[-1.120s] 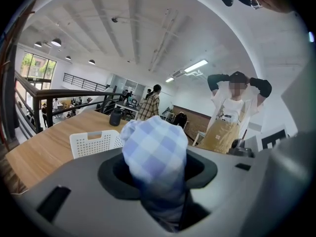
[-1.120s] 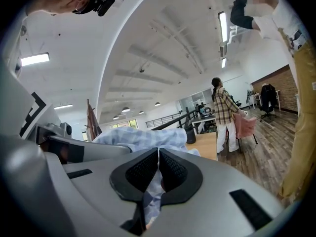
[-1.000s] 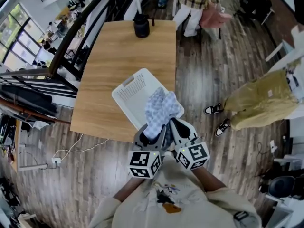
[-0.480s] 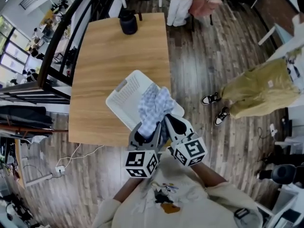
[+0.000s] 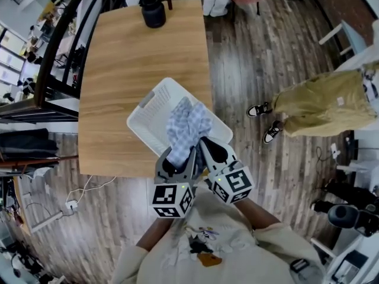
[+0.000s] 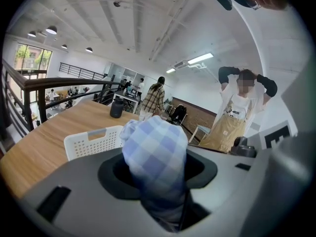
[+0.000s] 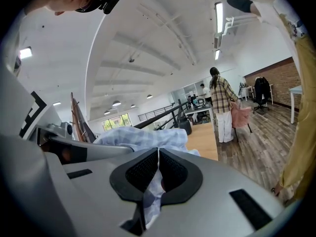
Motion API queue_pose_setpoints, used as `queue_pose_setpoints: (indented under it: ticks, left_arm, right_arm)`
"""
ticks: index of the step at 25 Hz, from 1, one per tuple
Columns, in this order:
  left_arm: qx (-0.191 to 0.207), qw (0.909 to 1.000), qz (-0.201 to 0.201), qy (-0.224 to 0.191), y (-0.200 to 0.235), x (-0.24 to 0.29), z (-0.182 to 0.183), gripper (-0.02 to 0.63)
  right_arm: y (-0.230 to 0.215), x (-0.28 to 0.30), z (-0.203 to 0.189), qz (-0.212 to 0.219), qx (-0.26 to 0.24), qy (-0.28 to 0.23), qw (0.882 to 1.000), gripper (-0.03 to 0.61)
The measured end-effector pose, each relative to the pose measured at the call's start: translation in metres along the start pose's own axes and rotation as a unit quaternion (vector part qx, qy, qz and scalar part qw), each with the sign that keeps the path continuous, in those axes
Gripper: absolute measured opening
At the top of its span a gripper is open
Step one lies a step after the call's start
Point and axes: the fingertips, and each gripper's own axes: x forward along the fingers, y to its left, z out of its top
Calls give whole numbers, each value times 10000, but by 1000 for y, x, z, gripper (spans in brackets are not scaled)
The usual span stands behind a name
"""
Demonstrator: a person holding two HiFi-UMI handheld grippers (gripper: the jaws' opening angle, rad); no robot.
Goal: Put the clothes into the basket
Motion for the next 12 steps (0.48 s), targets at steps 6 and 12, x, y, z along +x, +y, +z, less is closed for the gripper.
queue_pose_setpoints:
  ticks: [6, 12]
  left_arm:
    - [-51, 9998, 50, 203, 19, 14, -10, 202]
    - [-99, 9992, 90, 372, 32, 25, -16, 202]
  right_arm:
    - [-4, 17, -8, -59, 77, 158, 9998, 25]
    - [-12, 28, -17, -127, 140, 366, 9992, 25]
